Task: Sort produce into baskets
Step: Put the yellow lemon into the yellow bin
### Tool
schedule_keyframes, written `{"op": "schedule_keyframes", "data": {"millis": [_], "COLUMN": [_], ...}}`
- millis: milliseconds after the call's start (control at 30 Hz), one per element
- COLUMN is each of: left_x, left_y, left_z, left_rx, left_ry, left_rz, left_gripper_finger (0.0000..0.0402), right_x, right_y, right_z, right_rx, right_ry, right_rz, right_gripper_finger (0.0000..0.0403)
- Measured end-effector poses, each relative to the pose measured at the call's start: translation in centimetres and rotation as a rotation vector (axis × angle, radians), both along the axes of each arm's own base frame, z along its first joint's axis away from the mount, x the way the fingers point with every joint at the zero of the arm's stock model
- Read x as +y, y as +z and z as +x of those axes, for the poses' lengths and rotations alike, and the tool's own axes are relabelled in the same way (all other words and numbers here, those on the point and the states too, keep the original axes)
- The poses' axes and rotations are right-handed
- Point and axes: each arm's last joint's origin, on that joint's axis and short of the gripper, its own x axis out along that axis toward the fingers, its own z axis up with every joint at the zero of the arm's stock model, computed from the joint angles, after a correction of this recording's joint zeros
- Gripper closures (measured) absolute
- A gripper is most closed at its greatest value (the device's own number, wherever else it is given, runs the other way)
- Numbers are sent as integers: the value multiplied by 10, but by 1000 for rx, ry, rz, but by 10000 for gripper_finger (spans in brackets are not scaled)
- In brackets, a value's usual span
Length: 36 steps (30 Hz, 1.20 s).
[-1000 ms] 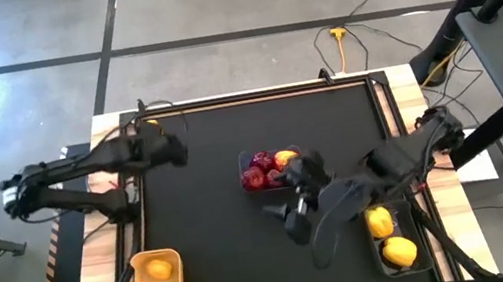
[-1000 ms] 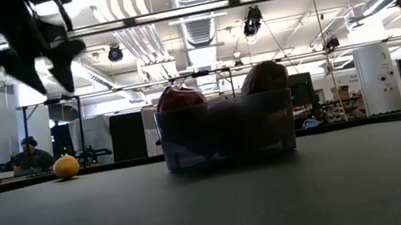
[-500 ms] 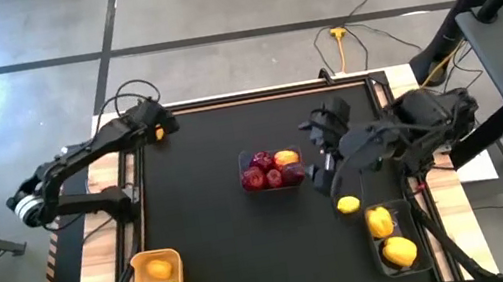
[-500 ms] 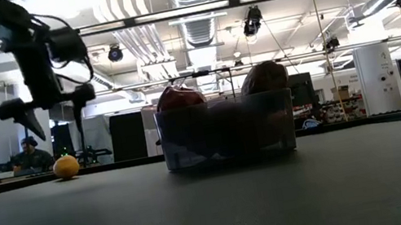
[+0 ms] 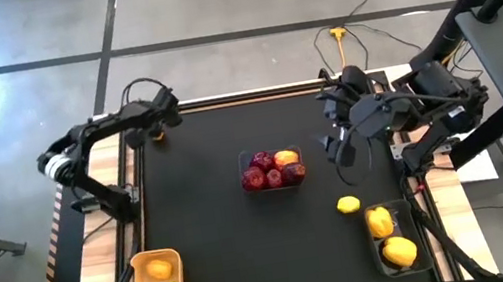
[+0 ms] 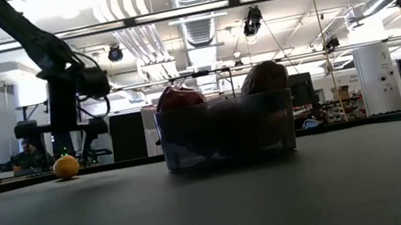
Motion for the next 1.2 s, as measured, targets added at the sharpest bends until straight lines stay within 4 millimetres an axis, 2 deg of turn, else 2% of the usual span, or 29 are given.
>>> {"op": "schedule_keyframes", "data": {"millis": [133, 500, 667, 800, 867, 1000, 1100, 1200], "left_x": [11, 20, 13, -1, -4, -5, -4, -6], "left_y": [-4, -9, -5, 8, 9, -8, -16, -32], "left_z": [1, 4, 8, 16, 18, 14, 17, 17], "left_rx": [14, -49, -45, 9, 13, -20, 13, 25], "left_ry": [83, 210, 179, 115, 154, 300, 299, 275], "left_rz": [3, 78, 60, 129, 185, 180, 236, 225], "left_gripper_finger": [51, 51, 51, 51, 51, 51, 51, 51], "right_x": [-7, -25, -26, -26, -27, -27, -27, -27], "right_y": [0, 2, 1, -1, -1, -1, -1, -1], "right_z": [1, 1, 0, -2, -2, -2, -2, -2], "right_rx": [8, 2, 5, 21, 27, 30, 28, 24], "right_ry": [-17, -107, -111, -131, -133, -138, -144, -149], "right_rz": [-15, -30, -27, -15, -18, -38, -41, -35], "right_gripper_finger": [3, 3, 3, 3, 3, 3, 3, 3]}}
